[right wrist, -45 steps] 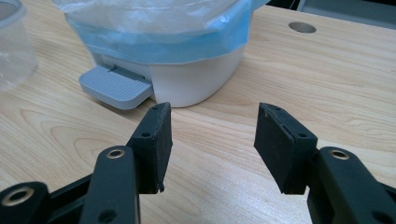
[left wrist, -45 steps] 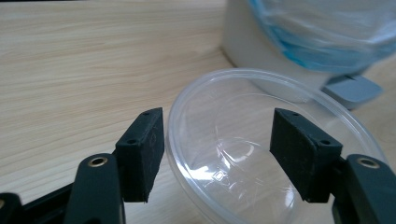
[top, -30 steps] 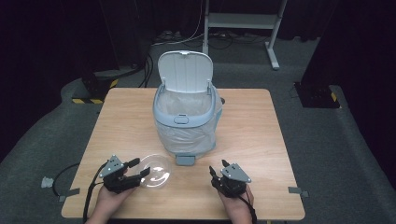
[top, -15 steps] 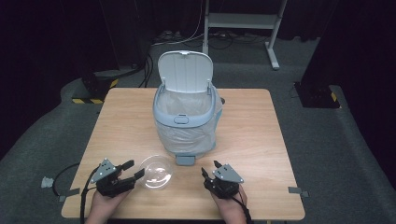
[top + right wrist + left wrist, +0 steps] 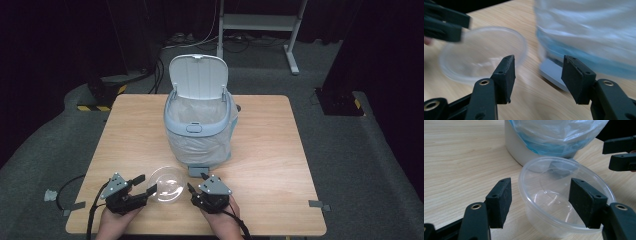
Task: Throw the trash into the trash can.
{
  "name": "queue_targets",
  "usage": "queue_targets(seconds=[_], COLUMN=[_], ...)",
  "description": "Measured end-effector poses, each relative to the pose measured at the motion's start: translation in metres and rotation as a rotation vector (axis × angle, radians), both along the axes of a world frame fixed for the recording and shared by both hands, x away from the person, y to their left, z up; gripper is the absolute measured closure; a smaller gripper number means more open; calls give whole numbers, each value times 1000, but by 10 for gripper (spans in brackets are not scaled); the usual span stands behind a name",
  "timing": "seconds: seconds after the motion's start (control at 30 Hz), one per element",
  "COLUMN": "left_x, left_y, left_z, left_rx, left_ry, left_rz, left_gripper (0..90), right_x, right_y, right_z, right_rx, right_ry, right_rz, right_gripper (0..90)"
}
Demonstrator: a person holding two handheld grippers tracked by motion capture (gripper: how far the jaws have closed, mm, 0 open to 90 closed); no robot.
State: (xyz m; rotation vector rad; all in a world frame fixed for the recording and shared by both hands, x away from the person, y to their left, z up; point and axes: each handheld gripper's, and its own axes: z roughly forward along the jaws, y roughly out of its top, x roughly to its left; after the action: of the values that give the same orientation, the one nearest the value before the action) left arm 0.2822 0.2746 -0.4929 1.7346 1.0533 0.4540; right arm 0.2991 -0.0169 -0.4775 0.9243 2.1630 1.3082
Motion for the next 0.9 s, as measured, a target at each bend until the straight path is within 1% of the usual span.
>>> queue_targets(seconds=[0.07,0.17,0.23,0.3,0.37,0.47,0.5,0.53,0.6,0.7,0.73,0.77,0.8,0.9], left_x=[0,-1,-1,-1,-1,2,2,3,5,5,5,5,5,5], left_y=[-3,-5,-5,-5,-5,-4,-3,-2,-2,-2,-2,-2,-2,-2], left_z=[0,0,-1,-2,-2,-5,-6,-7,-8,-9,-9,-9,-9,-9], left_rx=[8,7,1,12,13,14,-10,-21,-41,-59,-56,-53,-52,-62], left_ry=[1,-4,4,11,15,31,40,48,60,73,71,72,72,80], left_rz=[-5,-4,-2,-2,4,2,-2,-6,-15,-32,-33,-39,-41,-49], left_gripper=[338,326,319,308,304,301,294,297,301,312,312,312,311,309], right_x=[0,0,0,2,5,8,9,9,9,9,9,9,9,9], right_y=[9,21,25,29,32,35,36,36,35,33,33,32,31,29], right_z=[1,1,-1,-3,-5,-7,-7,-7,-7,-10,-11,-12,-13,-15], right_rx=[9,16,12,22,28,28,29,36,45,52,57,58,73,86], right_ry=[20,37,44,69,92,107,109,111,116,130,141,143,149,153], right_rz=[16,35,36,38,37,44,44,42,41,34,30,33,33,35], right_gripper=[430,420,417,407,397,388,386,386,386,386,385,385,383,370])
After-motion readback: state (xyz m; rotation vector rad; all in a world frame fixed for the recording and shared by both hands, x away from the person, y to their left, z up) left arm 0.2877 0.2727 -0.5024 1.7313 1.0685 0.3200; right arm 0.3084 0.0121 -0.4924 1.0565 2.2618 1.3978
